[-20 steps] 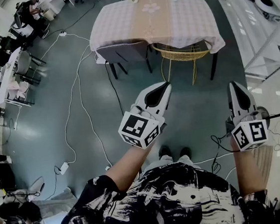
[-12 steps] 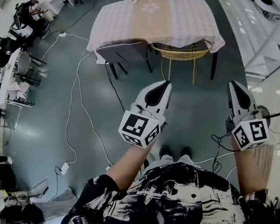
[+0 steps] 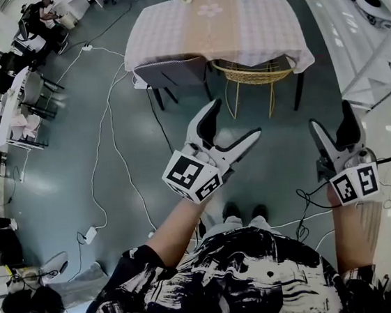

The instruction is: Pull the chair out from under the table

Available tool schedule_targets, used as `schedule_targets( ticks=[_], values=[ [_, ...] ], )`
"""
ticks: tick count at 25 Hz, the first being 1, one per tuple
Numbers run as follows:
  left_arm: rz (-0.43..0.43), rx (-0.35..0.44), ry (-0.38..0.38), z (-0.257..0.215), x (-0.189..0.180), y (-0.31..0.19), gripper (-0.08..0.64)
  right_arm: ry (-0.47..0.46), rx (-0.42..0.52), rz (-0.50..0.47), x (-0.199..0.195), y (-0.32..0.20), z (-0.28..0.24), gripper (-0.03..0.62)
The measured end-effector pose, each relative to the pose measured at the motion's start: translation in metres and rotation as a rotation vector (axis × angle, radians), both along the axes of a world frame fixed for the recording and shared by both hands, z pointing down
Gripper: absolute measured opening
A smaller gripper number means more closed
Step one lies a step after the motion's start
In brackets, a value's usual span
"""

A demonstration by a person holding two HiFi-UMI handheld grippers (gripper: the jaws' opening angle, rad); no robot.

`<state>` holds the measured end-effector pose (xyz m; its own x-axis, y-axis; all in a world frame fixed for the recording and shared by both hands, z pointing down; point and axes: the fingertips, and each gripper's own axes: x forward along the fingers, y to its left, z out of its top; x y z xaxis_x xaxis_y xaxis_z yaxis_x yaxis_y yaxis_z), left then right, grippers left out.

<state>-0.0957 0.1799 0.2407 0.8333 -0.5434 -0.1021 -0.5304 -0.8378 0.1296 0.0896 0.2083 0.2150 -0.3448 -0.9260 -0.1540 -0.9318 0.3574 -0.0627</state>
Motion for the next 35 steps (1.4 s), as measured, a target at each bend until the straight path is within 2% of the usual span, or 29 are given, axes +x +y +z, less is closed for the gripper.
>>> schedule_targets(
  ticks=[3,10,19,27,35],
  values=[
    [0.014,0.032,-0.012,-0.004,0.0,0.0,0.448,0.038,0.09,0.001,0.003,0.005,-0.013,0.453],
    [0.026,0.044,-0.037,-0.001,0.011,-0.004,0.448,0.072,0.092,-0.017,0.013,0.005,-0.013,0.457],
    [-0.001,0.052,-0.035,-0.002,0.048,-0.02,0.448,0.079,0.081,-0.056,0.054,-0.016,-0.012,0.457],
    [0.028,0.046,-0.05,0.017,0.048,-0.075,0.446,0.097,0.07,-0.062,0.047,-0.082,0.002,0.456],
    [0.125,0.059,-0.05,0.014,0.031,-0.16,0.446,0.133,0.044,-0.005,0.021,-0.158,-0.002,0.456]
  ],
)
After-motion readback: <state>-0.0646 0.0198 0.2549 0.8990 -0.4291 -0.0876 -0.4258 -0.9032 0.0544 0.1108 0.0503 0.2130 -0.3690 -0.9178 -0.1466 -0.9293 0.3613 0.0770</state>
